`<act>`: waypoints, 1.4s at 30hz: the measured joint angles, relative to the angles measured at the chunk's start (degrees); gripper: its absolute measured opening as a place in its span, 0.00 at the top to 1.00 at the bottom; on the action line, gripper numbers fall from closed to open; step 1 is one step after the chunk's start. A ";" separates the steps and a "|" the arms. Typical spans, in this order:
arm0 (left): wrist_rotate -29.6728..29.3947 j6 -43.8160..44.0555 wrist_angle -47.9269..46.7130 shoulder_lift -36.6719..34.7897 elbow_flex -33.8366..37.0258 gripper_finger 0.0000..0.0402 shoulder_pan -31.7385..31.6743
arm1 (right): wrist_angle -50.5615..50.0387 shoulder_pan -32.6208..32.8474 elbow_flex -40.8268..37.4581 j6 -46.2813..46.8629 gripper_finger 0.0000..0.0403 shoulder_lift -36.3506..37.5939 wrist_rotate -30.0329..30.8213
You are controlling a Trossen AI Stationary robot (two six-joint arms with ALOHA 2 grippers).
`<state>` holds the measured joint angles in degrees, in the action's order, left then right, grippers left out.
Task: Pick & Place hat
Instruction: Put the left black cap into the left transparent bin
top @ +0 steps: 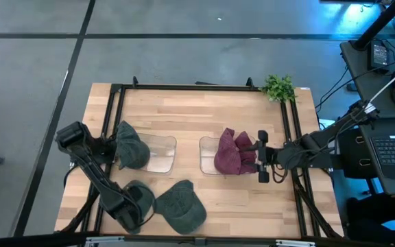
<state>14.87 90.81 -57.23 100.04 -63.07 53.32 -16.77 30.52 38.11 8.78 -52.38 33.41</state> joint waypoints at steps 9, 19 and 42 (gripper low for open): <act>1.52 -7.27 0.52 8.22 -0.28 0.57 -0.50 | 0.25 0.01 0.00 -0.39 0.45 -2.92 0.00; 2.30 -14.17 1.96 10.35 -0.26 0.75 -1.86 | 1.09 0.00 0.00 -1.73 0.45 -2.98 0.00; -1.58 -13.10 2.90 -9.08 0.24 0.99 -8.07 | 2.48 0.01 0.00 -3.23 0.45 -2.98 0.02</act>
<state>13.29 77.71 -54.33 90.96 -62.83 45.25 -14.28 30.52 38.11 5.54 -55.35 33.43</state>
